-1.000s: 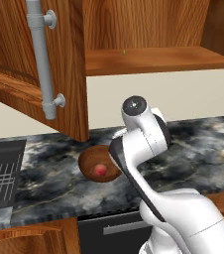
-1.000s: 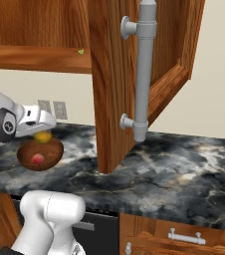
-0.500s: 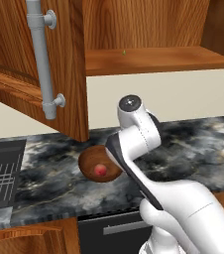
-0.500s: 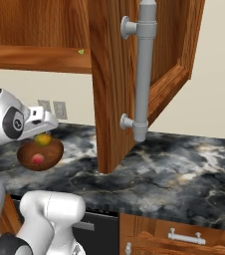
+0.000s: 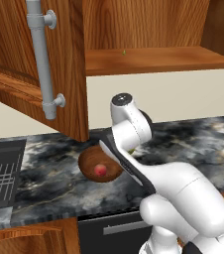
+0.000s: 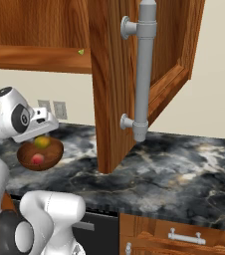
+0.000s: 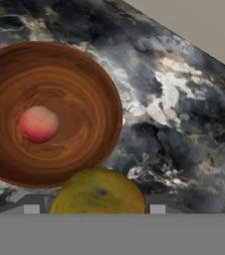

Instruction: Open the cabinet. Pick the peach and orange from the cabinet and place them into the bowl. Then close the cabinet.

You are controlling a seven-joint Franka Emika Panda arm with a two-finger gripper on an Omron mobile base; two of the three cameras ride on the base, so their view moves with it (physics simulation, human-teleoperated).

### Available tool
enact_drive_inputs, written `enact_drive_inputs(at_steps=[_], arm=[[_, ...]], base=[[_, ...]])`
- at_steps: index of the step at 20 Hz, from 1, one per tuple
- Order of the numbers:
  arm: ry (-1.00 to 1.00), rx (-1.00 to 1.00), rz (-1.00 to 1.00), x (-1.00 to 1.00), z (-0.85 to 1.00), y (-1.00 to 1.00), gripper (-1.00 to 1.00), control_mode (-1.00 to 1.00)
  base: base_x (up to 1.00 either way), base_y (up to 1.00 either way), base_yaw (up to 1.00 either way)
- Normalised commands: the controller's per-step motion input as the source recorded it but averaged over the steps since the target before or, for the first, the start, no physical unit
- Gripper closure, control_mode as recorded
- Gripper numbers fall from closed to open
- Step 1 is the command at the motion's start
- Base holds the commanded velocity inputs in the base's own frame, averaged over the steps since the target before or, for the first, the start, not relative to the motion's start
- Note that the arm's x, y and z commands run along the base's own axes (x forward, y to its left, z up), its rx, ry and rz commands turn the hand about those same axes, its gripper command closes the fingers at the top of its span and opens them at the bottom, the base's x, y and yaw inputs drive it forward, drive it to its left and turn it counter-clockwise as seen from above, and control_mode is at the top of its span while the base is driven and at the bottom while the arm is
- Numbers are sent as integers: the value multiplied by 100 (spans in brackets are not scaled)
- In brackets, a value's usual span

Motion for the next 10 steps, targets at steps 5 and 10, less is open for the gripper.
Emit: enact_drive_inputs(at_steps=[5,10], arm=[[12,0,7,22,-31,19,100,-100],[9,0,4,32,-22,11,100,-100]], base=[[0,0,0],[0,0,0]])
